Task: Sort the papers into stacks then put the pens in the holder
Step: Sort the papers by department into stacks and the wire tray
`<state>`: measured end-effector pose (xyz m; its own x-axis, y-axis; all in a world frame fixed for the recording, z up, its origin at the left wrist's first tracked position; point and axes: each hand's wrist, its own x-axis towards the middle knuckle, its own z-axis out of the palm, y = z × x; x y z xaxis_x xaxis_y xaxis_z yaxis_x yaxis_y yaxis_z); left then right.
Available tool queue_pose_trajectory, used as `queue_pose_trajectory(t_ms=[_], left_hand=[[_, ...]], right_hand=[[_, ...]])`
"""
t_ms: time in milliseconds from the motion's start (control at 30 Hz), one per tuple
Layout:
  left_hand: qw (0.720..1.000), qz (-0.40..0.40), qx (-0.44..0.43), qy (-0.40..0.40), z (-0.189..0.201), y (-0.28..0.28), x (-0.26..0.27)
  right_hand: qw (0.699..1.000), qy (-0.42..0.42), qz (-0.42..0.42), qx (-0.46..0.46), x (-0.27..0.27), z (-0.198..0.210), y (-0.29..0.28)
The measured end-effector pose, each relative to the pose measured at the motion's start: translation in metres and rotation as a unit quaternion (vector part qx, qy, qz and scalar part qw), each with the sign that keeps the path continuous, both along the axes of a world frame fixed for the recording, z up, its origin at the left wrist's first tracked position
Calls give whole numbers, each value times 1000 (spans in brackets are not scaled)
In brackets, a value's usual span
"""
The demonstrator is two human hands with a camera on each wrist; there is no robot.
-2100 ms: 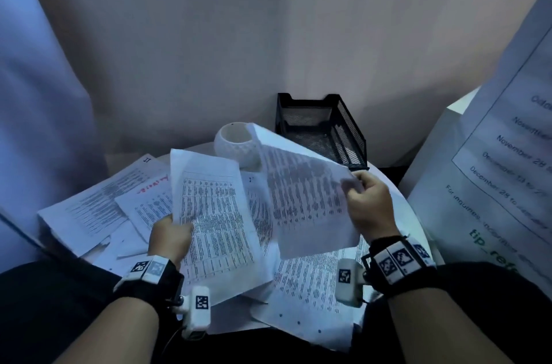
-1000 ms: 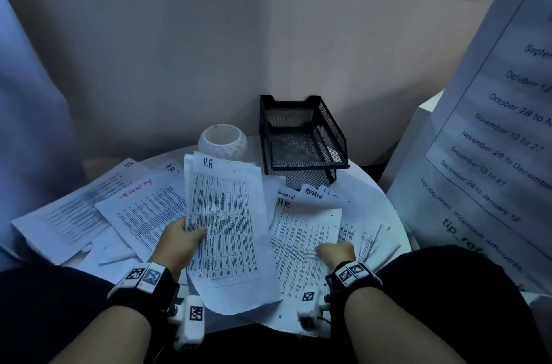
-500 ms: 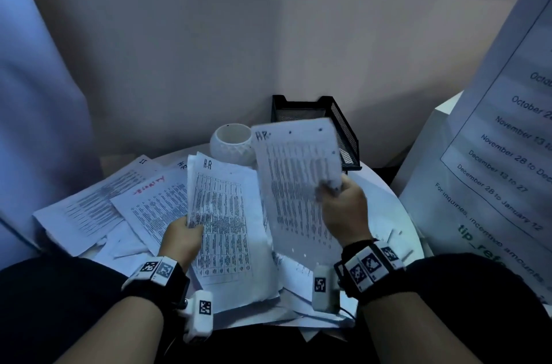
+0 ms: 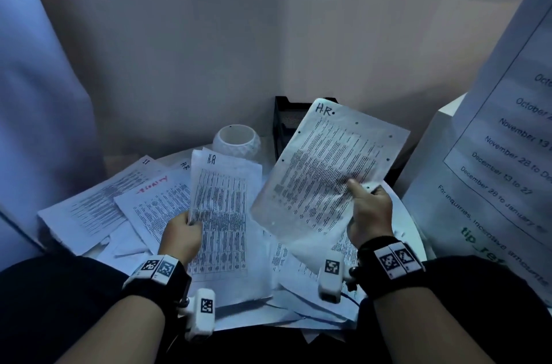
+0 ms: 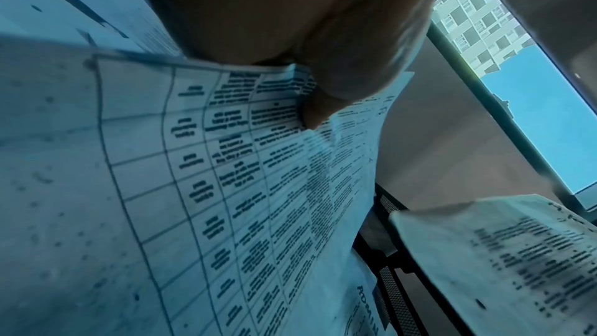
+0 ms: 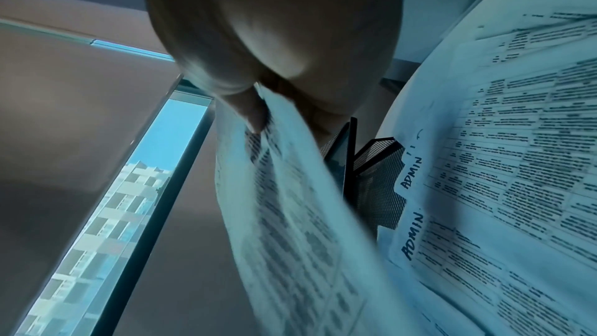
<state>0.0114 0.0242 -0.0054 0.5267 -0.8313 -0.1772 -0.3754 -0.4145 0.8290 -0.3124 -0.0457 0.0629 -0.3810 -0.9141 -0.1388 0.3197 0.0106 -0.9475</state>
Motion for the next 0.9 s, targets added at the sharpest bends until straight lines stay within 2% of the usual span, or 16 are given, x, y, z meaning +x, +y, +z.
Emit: queue_pose_trajectory(t_ms=[100, 167, 233, 267, 367, 467, 567, 667, 800, 833, 900], left_hand=[[999, -12, 6, -44, 4, 1, 0], [999, -23, 11, -38, 5, 1, -2], [999, -33, 9, 21, 7, -1, -4], [996, -37, 2, 78, 8, -2, -6], [969, -53, -15, 239, 16, -1, -14], [959, -77, -17, 274, 23, 2, -25], [954, -83, -15, 288, 15, 1, -28], [966, -129, 1, 225, 11, 5, -34], [984, -130, 2, 122, -1, 2, -29], [988, -124, 4, 97, -7, 1, -24], [991, -102, 3, 85, -16, -3, -15]], right_hand=[[1000, -13, 0, 8, 0, -6, -2], [1000, -2, 21, 17, 3, -10, -2], [997, 26, 59, 37, 9, -21, 0], [994, 43, 81, 53, 13, -28, 3], [979, 77, 143, 124, 26, -54, 11], [954, 125, 213, 171, 44, -68, 22], [944, 124, 241, 187, 57, -78, 29], [942, 150, 231, 193, 58, -78, 30], [957, 130, 138, 221, 36, -89, 17], [954, 157, 97, 239, 25, -93, 14], [920, 251, 26, 301, 1, -102, 12]])
